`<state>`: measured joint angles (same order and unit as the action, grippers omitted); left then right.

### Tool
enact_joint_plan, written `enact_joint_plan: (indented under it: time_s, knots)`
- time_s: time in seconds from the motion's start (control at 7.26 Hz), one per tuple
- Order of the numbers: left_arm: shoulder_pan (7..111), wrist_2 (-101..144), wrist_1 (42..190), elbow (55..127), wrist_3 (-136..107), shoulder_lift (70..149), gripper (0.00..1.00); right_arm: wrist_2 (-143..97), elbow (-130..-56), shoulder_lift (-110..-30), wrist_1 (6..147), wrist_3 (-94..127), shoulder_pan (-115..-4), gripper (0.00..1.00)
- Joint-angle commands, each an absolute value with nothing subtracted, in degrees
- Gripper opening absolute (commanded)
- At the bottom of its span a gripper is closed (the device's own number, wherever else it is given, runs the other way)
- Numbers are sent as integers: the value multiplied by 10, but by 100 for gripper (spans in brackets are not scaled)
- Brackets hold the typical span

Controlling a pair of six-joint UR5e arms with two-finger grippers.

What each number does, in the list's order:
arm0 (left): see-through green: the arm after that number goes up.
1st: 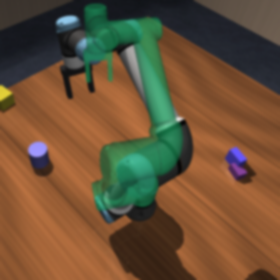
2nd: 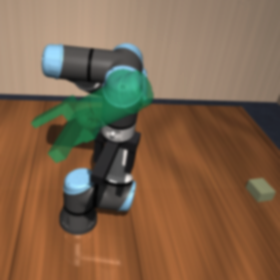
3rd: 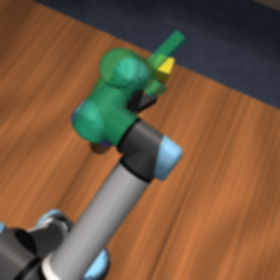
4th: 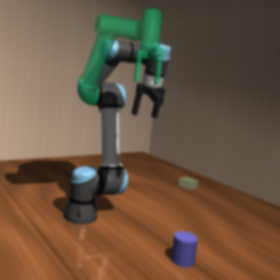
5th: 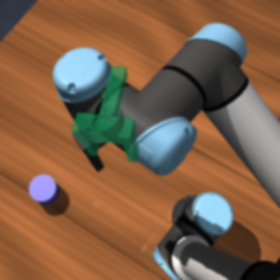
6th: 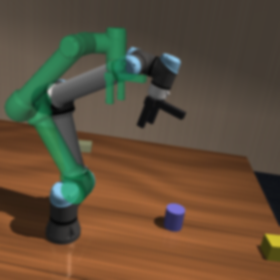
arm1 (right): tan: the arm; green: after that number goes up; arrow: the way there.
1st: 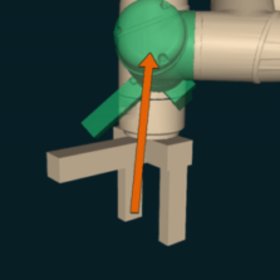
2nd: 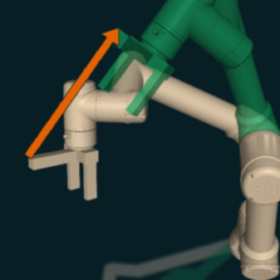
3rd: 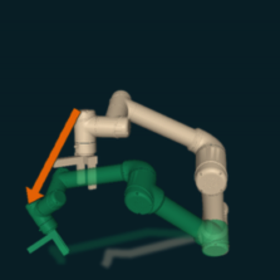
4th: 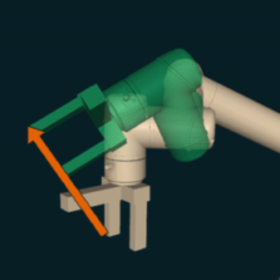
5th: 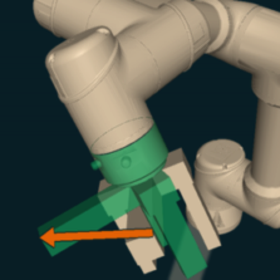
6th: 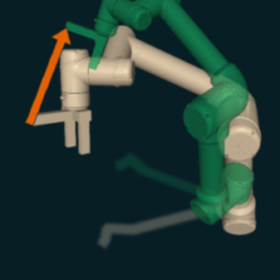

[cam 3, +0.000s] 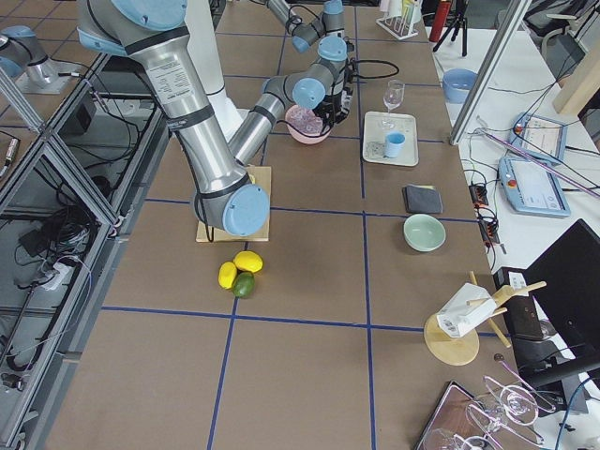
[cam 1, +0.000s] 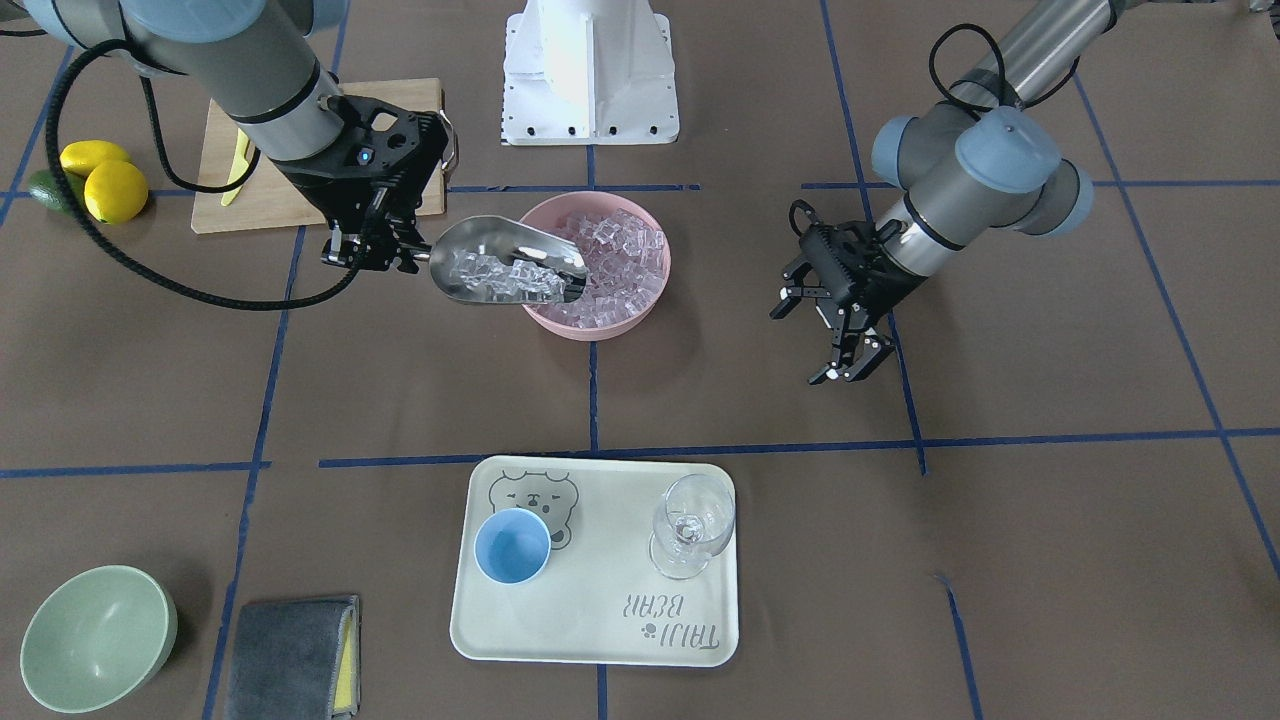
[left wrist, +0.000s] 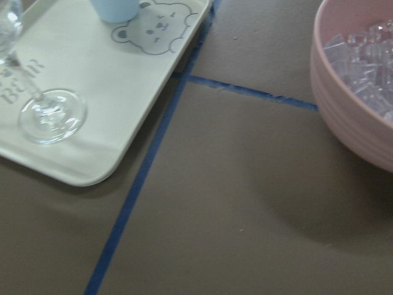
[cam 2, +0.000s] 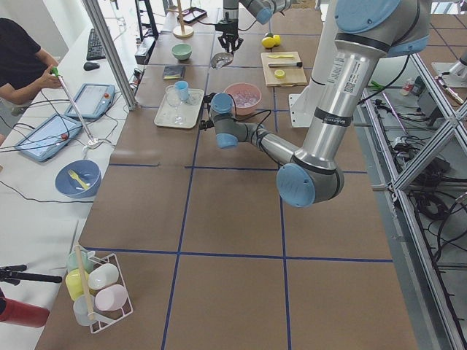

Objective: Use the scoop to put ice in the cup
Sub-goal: 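Carry the scoop to the blue cup on the tray while the left arm retracts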

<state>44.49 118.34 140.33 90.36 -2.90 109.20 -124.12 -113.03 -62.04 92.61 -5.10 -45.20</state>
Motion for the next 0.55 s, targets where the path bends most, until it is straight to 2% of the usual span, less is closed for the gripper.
enact_joint_plan:
  time_s: [0.0, 0.41]
  knots:
    - [523, 1190, 1280, 945, -27, 1071, 100, -1249, -1129, -617, 942, 21, -480, 0]
    - [625, 1247, 1150, 960, -29, 1049, 100, -1243, -1127, -604, 1045, 93, -491, 0]
